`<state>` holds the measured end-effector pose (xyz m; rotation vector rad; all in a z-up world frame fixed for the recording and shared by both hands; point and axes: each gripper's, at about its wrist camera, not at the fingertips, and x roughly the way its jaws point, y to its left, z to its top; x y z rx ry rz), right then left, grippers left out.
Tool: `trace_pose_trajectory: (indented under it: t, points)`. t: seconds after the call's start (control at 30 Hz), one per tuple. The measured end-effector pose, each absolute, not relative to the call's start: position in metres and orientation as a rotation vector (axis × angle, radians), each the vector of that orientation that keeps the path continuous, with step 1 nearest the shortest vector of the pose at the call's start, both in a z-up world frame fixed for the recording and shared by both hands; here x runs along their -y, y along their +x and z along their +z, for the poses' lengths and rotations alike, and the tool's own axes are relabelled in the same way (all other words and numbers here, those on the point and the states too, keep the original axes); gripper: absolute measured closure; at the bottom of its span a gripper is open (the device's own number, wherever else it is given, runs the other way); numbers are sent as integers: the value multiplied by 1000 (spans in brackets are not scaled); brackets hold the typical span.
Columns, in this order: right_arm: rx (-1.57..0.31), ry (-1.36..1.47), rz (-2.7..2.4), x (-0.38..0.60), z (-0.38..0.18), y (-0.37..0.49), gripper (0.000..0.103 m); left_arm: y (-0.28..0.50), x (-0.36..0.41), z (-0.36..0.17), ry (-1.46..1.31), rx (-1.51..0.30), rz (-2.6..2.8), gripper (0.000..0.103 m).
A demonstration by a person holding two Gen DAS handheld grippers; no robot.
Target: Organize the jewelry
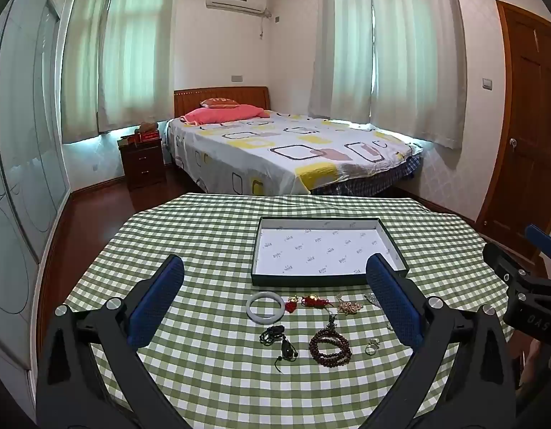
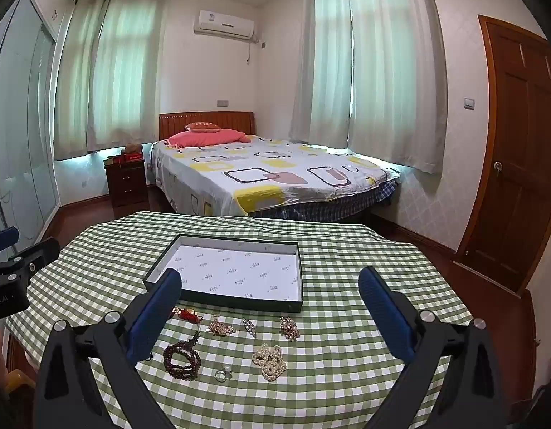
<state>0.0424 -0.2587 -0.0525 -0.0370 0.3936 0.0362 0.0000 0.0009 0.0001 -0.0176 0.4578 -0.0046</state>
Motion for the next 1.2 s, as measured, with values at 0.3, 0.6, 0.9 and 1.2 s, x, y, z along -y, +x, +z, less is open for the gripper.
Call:
trace_pose_trajectory:
  t: [0.3,0.6,0.9,1.2]
  points:
    - [-396,-37,40,258,-53,43,6,0,-1,0,-10,-458,-1,4]
    - [-393,-38,39,258,-53,42,6,-1,1,7,-15,-463,4,4]
    - [-393,-38,39,259,-54,42,6,-1,-2,2,-22,-462,5,4]
    - [-393,-38,40,258,-52,42,6,-3,-3,-2,-26,-461,6,4]
